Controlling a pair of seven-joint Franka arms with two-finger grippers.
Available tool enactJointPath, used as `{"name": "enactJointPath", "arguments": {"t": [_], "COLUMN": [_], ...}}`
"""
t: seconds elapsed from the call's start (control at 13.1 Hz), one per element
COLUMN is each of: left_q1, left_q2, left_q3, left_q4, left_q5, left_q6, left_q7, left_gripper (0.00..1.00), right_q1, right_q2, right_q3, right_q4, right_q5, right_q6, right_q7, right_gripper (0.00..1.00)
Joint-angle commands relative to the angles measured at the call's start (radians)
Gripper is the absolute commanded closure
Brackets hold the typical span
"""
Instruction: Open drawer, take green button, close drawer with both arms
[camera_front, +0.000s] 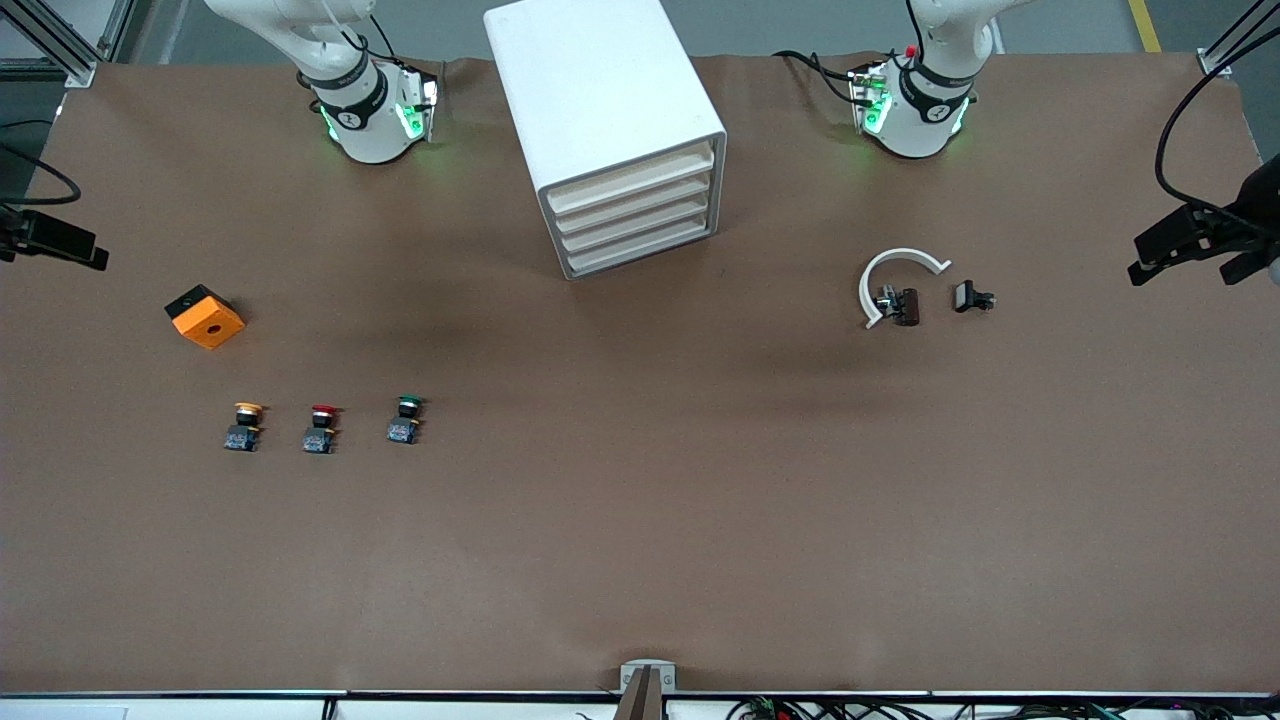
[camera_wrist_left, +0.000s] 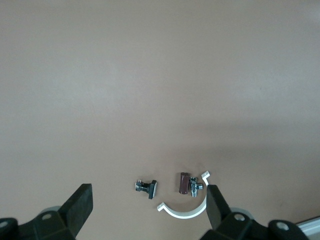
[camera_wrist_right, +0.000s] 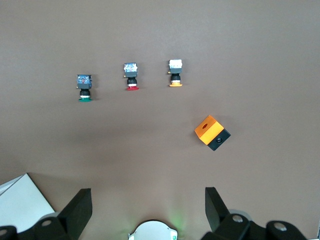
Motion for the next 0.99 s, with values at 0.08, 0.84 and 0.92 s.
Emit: {"name": "enactJointPath", "arguments": {"t": [0.08, 0.84, 0.92], "left_q1": [-0.005, -0.399, -0.399], "left_q2": [0.018, 0.018, 0.018], "left_q3": [-0.002, 0.389, 0.389], "left_q4": [0.049, 0.047, 0.047], "left_q5": [0.010, 0.011, 0.016], "left_q6": [0.011, 0.006, 0.006], "left_q7": [0.004, 0.004, 0.004], "left_gripper": [0.00, 0.00, 0.00], "right_q1": [0.001, -0.009, -0.007], "right_q2": [-0.085, -0.260, -0.263], "right_q3": [0.003, -0.008, -0.008], "right_q4": [-0.080, -0.286, -0.286], "right_q5": [0.005, 0.017, 0.016], "right_q6": [0.014, 0.080, 0.086], "right_q7": [0.001, -0.019, -0.019], "right_gripper": [0.00, 0.00, 0.00]}}
